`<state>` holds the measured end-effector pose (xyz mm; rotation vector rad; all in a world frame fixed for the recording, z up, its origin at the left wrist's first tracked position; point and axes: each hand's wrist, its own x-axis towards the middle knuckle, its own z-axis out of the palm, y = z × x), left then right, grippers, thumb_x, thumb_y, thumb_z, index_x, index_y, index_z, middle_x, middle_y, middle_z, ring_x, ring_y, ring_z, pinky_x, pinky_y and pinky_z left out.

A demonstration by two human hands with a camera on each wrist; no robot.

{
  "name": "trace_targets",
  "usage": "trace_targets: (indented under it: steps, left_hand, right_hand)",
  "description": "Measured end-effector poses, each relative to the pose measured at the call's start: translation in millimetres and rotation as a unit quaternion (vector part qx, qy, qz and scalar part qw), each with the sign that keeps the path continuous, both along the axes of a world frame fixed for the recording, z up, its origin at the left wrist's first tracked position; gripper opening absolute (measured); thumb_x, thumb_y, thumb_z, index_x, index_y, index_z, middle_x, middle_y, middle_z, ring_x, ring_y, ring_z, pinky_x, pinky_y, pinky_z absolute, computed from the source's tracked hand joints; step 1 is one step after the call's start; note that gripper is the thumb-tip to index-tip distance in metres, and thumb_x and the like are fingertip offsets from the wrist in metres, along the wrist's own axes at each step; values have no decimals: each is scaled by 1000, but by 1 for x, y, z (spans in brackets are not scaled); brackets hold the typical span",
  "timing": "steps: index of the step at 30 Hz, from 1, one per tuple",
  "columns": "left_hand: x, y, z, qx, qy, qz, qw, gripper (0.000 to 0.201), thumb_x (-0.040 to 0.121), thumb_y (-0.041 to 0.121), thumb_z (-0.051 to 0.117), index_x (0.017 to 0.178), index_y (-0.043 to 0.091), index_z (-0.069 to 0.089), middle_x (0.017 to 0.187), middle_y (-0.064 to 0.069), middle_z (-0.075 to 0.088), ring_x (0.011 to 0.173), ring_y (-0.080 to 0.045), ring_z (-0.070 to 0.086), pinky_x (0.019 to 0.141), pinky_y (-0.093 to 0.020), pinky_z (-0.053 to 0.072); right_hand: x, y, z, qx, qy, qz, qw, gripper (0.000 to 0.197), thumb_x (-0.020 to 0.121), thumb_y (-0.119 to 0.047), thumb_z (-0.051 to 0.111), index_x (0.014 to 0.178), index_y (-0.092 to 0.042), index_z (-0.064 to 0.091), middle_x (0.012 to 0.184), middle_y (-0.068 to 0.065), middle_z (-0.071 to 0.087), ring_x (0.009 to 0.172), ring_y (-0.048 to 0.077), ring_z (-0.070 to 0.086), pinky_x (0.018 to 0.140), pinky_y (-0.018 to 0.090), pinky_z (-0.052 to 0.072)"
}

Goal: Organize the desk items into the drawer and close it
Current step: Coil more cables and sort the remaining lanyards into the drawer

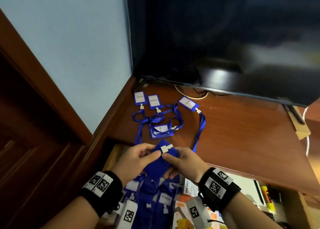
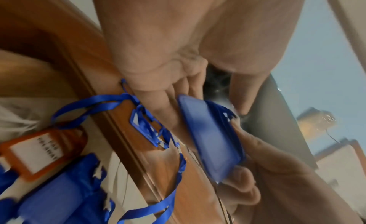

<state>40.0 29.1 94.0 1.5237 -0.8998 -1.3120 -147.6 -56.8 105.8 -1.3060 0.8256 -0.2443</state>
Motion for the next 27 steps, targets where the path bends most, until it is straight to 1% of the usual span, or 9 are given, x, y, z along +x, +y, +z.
trace_targets:
  steps: [6,9,12,15,17,20,23,25,27]
  left_hand:
    - [12,6,-52,118,126,45,984,29,97,24,70,115,2,74,112,-20,77,106,-33,74,94,-49,57]
    - [25,8,-95,192,58,83,976,29,101,24,69,108,-4,72,101,-18,79,93,-30,76,84,-45,60]
    - [43,3,-159,240,-44,57,968,53,81,52,75,87,-1,74,87,-18,78,87,-37,76,87,-54,61]
    - [42,-9,-176,279,-168,43,944,48,97,41,67,62,9,56,60,-11,59,60,-29,60,61,-36,47]
    - [41,-19,-178,292,-209,38,932,40,104,35,60,72,10,60,70,-17,62,68,-31,62,65,-36,44]
    - [43,-32,-190,301,-238,9,923,34,106,36,53,92,9,66,107,-27,71,100,-40,68,80,-39,50]
    - [44,-42,-198,286,-264,8,921,28,106,36,55,99,11,66,109,-21,72,100,-38,67,80,-35,48]
    - [42,-47,-199,282,-285,9,916,26,105,38,55,100,14,65,110,-19,72,99,-37,67,82,-36,50]
    - [41,-49,-199,281,-295,17,913,28,105,39,56,112,14,68,113,-15,71,101,-35,66,83,-35,52]
  right_hand:
    - [8,-3,-28,-37,102,-49,993,30,100,-31,64,89,-3,65,83,18,77,68,31,74,66,40,63]
    - [1,-7,-40,-63,150,-76,984,22,100,-28,64,95,-7,67,89,16,77,67,29,73,70,46,63]
    - [-10,-9,-46,-87,190,-67,976,11,99,-23,64,96,-13,67,89,17,76,64,26,72,65,42,60]
    - [-19,-13,-51,-113,218,-37,969,8,98,-24,65,98,-17,68,88,15,75,61,23,72,64,40,61]
    - [-23,-19,-54,-128,229,-27,965,6,96,-25,65,95,-19,67,85,13,75,63,25,74,68,44,60]
    - [-27,-33,-55,-188,259,6,947,10,93,-34,66,86,-27,64,81,4,75,67,19,73,72,42,59]
    - [-21,-50,-49,-228,269,21,935,15,90,-41,65,82,-28,62,78,-1,70,72,14,69,72,35,56]
    - [-12,-63,-42,-260,274,42,925,8,94,-36,65,91,-28,65,80,-4,70,73,5,66,70,22,52]
    - [1,-78,-37,-282,273,58,918,7,96,-33,63,99,-27,66,85,-6,70,77,5,66,73,22,53]
